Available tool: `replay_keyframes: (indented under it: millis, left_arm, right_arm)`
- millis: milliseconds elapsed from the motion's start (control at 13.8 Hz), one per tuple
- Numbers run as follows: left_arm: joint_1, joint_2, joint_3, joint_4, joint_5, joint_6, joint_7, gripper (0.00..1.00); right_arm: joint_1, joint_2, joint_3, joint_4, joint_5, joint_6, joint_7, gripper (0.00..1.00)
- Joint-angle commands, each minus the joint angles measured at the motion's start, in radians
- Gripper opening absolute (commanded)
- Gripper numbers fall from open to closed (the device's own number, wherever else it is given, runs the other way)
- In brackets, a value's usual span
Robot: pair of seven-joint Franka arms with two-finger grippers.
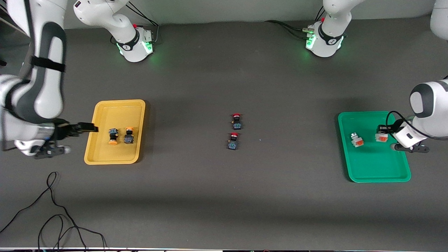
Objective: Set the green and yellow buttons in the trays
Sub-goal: 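Release the white button in the green tray with the left gripper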
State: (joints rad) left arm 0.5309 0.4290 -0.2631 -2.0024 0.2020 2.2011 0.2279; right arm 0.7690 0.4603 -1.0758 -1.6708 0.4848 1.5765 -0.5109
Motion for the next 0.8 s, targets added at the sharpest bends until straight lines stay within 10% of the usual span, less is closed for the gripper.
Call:
replay_keyframes:
  millis: [0, 145, 290, 726]
  left_arm:
    - [-0.003, 0.034, 0.011, -0.004, 0.057, 0.064, -0.035, 0.19]
    - [-0.005, 0.042, 0.016, 0.002, 0.071, 0.071, -0.073, 0.70]
    - [-0.005, 0.039, 0.016, 0.020, 0.071, 0.066, -0.071, 0.98]
    - [-0.025, -0.148, -0.043, 0.224, 0.060, -0.336, -0.021, 0.99]
  right_arm:
    - [0.006, -0.006, -0.094, 0.179, -0.020, -0.198, 0.042, 1.00]
    - [0.004, -0.006, -0.162, 0.296, -0.020, -0.310, 0.043, 1.00]
    - [0.006, -0.008, -0.205, 0.371, -0.020, -0.371, 0.042, 1.00]
    - [0.027, -0.008, -0.204, 0.384, -0.080, -0.374, 0.054, 1.00]
